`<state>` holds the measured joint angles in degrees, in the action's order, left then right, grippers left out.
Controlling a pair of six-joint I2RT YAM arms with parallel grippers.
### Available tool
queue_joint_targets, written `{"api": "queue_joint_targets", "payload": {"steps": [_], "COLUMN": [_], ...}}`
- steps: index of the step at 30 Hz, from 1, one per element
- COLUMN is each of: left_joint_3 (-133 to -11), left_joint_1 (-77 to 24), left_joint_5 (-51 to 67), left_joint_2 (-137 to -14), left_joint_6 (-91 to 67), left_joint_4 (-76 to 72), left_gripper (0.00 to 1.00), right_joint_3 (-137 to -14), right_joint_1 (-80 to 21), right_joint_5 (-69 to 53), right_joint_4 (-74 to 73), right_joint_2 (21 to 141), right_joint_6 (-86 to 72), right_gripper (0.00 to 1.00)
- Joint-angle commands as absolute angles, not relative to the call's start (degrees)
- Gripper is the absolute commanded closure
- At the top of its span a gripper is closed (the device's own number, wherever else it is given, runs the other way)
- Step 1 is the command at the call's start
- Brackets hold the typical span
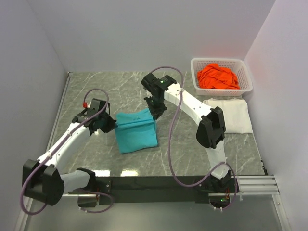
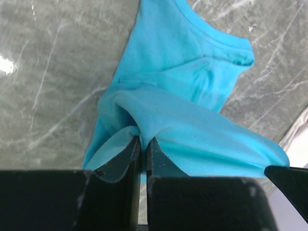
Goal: Fold and stack the t-shirts
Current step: Fold the tshirt
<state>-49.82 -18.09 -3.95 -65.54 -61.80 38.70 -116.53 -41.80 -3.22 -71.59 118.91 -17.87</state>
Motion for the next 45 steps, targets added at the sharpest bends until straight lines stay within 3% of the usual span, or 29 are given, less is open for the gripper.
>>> {"api": "queue_joint_targets", "payload": {"steps": [1,13,22,25,28,29,32,34,39,45], "left_joint_3": [-50.7,-52.4,-53.9,-54.2,-54.0,-53.3,-51.8,-50.7,-46.2,-45.8], "left_joint_1": [-15.6,-10.7,-10.0,-9.9,-9.9,-9.9,-10.4,-11.0,-14.4,-15.6], "left_joint_5": [-4.7,-0.4,-1.1,-2.2,-2.5,-2.7,-3.2,-3.5,-0.4,2.0], "left_joint_2": [-67.8,-80.5,-87.3,-87.5,-84.5,-81.6,-75.4,-71.9,-68.4,-74.9], "left_joint_6": [-56.3,-51.8,-50.2,-50.1,-50.1,-49.9,-48.7,-47.9,-46.6,-45.3], "left_joint_4": [34.6,24.9,18.8,18.1,17.5,16.9,17.6,18.4,17.5,13.6], "left_gripper": [1.00,1.00,0.95,0.82,0.57,0.40,0.21,0.21,0.42,0.62], "right_joint_3": [-120.0,-121.2,-115.8,-114.9,-111.5,-109.4,-100.6,-96.1,-89.0,-93.0], "right_joint_1": [-38.9,-33.1,-31.6,-31.5,-31.5,-31.5,-31.6,-32.2,-33.1,-33.6], "right_joint_5": [-2.6,-8.1,-8.8,-8.8,-8.6,-8.7,-12.2,-14.0,-20.1,-24.8], "right_joint_4": [-72.2,-63.5,-52.3,-49.8,-46.9,-43.5,-36.2,-33.6,-29.7,-29.6], "right_joint_2": [120.6,127.0,128.1,127.1,122.7,120.8,113.3,109.9,107.4,113.8], "right_joint_6": [-15.4,-14.6,-16.8,-17.8,-17.8,-17.8,-17.2,-16.4,-14.8,-13.8], "right_gripper": [1.00,1.00,0.87,0.69,0.62,0.61,0.59,0.59,0.60,0.64]}}
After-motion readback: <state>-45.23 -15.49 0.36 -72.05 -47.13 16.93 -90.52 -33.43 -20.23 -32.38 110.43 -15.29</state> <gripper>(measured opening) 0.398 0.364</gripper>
